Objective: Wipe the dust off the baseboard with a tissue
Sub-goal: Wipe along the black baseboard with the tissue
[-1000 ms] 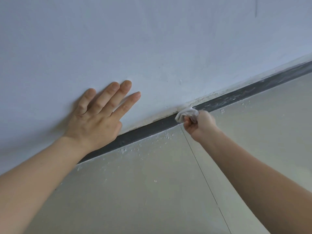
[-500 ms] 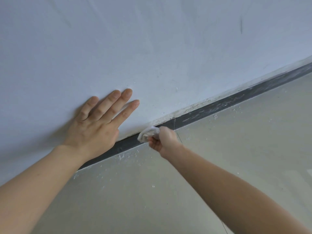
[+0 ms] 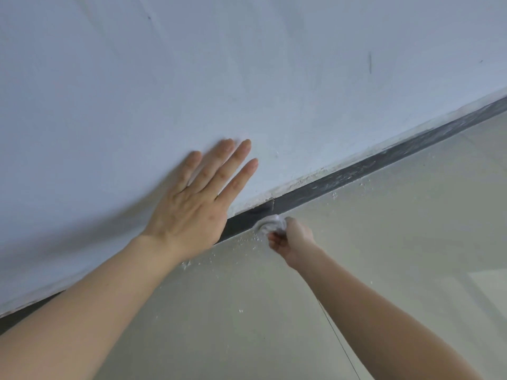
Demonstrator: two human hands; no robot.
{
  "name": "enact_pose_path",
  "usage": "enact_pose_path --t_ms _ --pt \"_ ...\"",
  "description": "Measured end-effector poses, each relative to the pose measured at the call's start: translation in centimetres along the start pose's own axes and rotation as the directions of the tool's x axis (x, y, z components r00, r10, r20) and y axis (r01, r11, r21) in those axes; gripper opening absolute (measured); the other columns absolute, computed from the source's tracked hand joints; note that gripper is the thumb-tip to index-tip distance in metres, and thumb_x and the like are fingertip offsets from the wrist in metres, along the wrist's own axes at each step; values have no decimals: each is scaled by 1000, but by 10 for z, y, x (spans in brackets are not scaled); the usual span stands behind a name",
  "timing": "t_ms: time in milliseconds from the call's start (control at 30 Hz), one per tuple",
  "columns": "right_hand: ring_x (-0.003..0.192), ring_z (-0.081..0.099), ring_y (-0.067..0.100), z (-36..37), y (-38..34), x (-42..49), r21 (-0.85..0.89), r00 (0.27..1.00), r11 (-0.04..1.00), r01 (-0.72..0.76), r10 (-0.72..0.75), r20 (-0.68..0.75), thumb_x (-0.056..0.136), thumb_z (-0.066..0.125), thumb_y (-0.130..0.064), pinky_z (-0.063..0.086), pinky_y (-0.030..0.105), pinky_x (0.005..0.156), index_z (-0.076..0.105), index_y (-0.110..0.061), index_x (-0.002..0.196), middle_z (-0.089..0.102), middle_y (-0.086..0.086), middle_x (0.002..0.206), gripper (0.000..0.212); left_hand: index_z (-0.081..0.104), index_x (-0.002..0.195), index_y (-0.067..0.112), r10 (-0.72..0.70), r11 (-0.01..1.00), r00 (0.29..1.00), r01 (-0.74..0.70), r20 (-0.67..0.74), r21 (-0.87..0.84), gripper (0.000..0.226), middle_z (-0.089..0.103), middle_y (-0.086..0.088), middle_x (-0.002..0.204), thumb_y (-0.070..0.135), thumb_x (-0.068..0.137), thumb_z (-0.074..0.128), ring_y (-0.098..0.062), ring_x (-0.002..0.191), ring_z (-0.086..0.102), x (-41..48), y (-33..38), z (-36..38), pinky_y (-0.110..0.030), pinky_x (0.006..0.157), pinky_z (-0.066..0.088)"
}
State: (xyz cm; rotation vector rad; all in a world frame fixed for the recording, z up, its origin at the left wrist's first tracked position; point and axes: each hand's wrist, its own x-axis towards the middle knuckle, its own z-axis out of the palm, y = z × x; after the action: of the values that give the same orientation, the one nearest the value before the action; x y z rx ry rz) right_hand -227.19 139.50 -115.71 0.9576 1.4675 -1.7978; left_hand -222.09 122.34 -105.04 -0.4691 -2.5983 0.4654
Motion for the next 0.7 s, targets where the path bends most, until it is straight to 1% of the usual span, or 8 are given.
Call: enact_pose_path --t_ms 100,233,300,333,433,500,567,700 --pt "58 60 21 34 18 -4 -136 976 987 -82 107 190 93 36 1 56 27 53 60 3 93 64 13 68 23 16 154 16 -9 998 1000 9 4 61 83 9 -5 161 8 75 41 -18 148 -8 2 4 5 -39 118 -8" --pt "61 55 22 29 -16 7 -149 1000 989 -2 -2 -24 95 34 4 56 33 79 53 5 90 57 15 79 20 14 155 18 7 999 1000 -7 -11 44 87 0 -7 161 8 74 45 -19 148 -10 0 5 9 -40 118 -8" --pt "72 58 23 9 -45 13 -129 986 986 102 -117 -120 97 35 0 58 27 69 50 2 119 55 14 99 27 12 155 18 3 1000 1000 -3 -14 21 89 -10 -9 161 7 73 47 -22 147 -14 0 11 14 -41 118 -8" --pt "85 61 23 -1 -60 15 -263 962 958 115 -174 -211 98 38 -4 56 22 64 49 -7 127 54 8 108 31 9 155 18 1 1000 1000 -1 -9 11 91 -14 -11 159 6 73 47 -24 147 -16 1 15 16 -42 118 -8" --pt "94 61 13 -22 -81 3 -699 846 707 109 -435 -308 99 41 -13 34 17 47 52 -23 112 55 -12 94 20 3 155 17 8 1000 1000 -8 -20 -7 93 -18 -13 158 5 74 47 -27 146 -18 12 23 20 -42 117 -10" --pt "79 57 14 -38 -88 7 -464 887 866 187 -352 -300 97 42 -10 37 15 45 51 -19 107 49 -6 79 16 3 155 15 11 999 999 -13 -47 -35 90 -12 -12 160 7 76 46 -26 147 -10 24 28 20 -41 117 -10" --pt "74 58 19 -43 -80 7 -271 936 949 159 -232 -264 95 41 -5 52 20 51 48 -13 107 54 6 86 16 7 154 11 10 998 997 -14 -72 -63 86 -4 -7 161 8 78 45 -26 147 -6 37 34 20 -41 117 -10" --pt "64 57 21 -37 -51 2 -496 999 868 10 -35 -41 89 41 8 54 34 83 58 -2 73 61 13 73 26 8 154 7 16 999 991 -22 -137 -39 69 4 -3 160 6 85 16 -26 147 1 58 46 20 -41 117 -10"
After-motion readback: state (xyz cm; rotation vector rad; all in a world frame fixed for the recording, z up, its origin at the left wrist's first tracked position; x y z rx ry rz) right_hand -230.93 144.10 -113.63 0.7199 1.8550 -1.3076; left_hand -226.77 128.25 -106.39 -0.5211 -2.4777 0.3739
